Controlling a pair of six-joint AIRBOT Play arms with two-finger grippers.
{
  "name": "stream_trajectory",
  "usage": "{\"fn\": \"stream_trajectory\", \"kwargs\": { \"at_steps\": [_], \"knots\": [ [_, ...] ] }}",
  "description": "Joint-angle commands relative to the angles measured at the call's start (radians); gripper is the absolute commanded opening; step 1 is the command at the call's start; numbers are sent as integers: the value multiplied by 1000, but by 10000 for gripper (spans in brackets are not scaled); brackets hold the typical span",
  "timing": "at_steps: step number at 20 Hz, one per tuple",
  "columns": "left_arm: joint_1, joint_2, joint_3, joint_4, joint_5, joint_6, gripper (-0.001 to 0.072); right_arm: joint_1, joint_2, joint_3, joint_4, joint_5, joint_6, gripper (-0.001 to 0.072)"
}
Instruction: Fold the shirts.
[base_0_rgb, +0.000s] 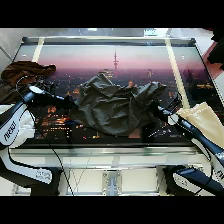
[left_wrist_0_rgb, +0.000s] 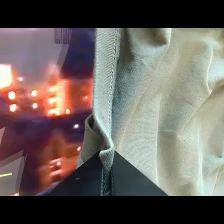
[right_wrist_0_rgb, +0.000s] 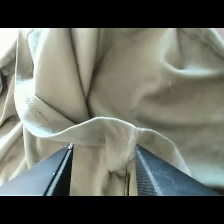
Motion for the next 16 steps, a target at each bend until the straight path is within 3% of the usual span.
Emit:
{"fn": "stream_trajectory", "kwargs": {
  "at_steps": [1, 4, 16],
  "knots": [
    [0, 0, 1, 0, -4, 2, 14, -1, -15, 11, -24, 85, -2, 432],
    [0, 0, 1, 0, -11, 2, 13, -7, -14, 11, -95, 111, 0, 432],
    [0, 0, 1, 0, -10, 2, 14, -58, -64, 13, -22, 84, 6, 459]
  ]
}}
